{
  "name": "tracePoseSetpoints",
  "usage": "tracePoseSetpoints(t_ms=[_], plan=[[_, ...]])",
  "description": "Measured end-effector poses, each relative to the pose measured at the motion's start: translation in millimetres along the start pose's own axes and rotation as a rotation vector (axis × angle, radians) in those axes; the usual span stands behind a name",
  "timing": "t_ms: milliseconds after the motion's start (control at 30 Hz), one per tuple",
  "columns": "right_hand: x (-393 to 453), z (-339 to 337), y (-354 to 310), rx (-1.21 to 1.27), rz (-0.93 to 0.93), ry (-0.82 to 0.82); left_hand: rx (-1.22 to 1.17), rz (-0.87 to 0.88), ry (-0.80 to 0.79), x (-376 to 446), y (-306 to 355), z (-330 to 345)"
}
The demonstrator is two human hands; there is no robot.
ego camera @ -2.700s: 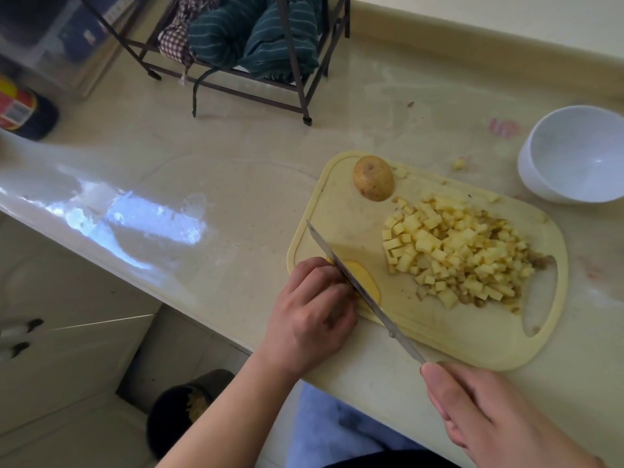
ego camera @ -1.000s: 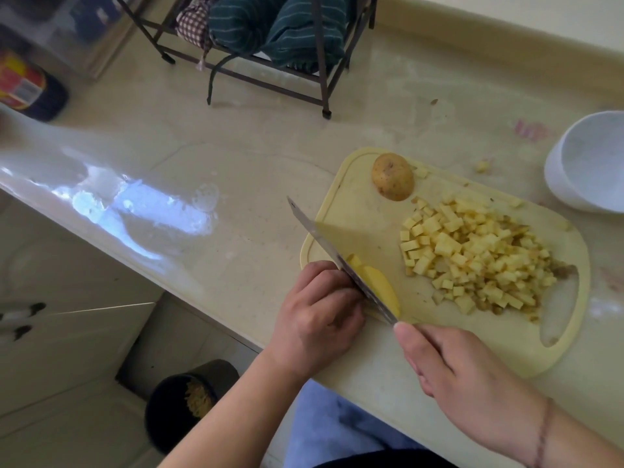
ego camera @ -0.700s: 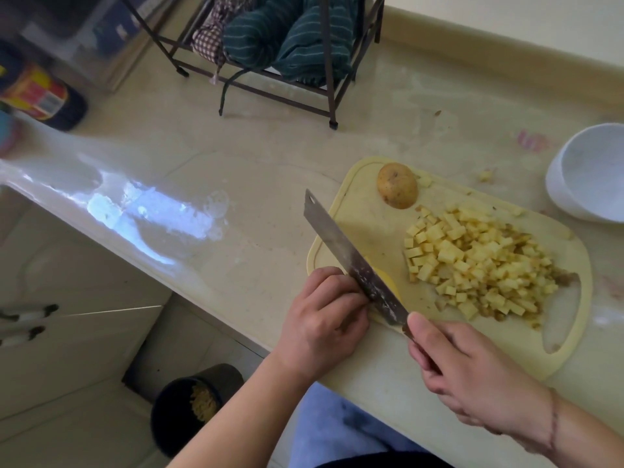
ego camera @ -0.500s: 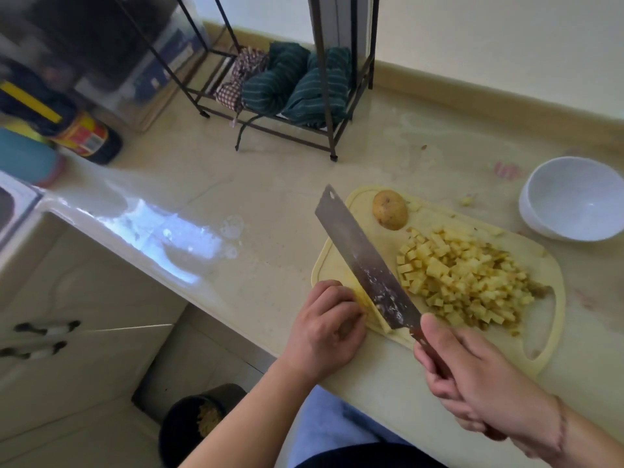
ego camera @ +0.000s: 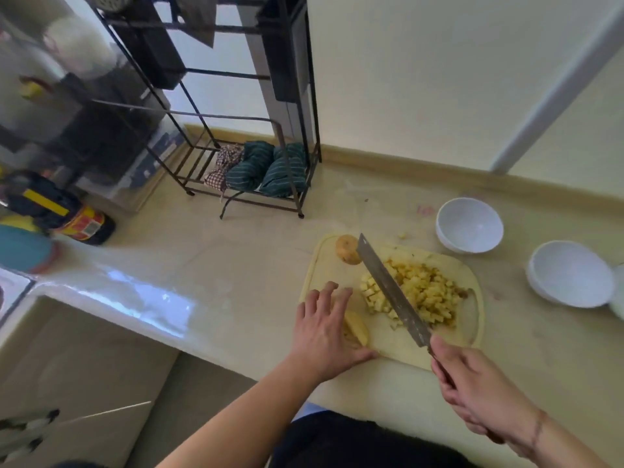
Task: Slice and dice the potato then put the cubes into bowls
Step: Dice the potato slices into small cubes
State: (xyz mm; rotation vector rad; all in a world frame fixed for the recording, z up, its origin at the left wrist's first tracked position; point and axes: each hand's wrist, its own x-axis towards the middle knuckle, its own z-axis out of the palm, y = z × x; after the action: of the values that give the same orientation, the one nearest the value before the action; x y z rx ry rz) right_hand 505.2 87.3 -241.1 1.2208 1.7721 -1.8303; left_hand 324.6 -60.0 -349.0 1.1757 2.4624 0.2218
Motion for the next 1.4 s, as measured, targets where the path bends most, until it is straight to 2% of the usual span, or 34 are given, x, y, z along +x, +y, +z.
tracePoseSetpoints(t_ms=[300, 400, 700, 1067, 1200, 1400], plan=[[-6, 31, 8, 0.019, 0.035, 0.151, -0.141, 0.212, 0.193, 14, -21, 21], [-10, 39, 12, 0.039, 0.035, 0.203, -0.102, 0.270, 0.280, 17, -27, 24], [-16, 45, 15, 0.024, 0.002, 0.263, -0.174, 0.339, 0.248, 19, -20, 21], [-16, 23, 15, -0.059, 0.007, 0.236, -0.326, 0.266, 0.293, 16, -6, 31], [-16, 14, 13, -0.058, 0.014, 0.221, -0.266, 0.250, 0.271, 22, 1, 30], [-15, 7, 12, -0.099, 0.002, 0.209, -0.060, 0.309, 0.329, 14, -15, 33]])
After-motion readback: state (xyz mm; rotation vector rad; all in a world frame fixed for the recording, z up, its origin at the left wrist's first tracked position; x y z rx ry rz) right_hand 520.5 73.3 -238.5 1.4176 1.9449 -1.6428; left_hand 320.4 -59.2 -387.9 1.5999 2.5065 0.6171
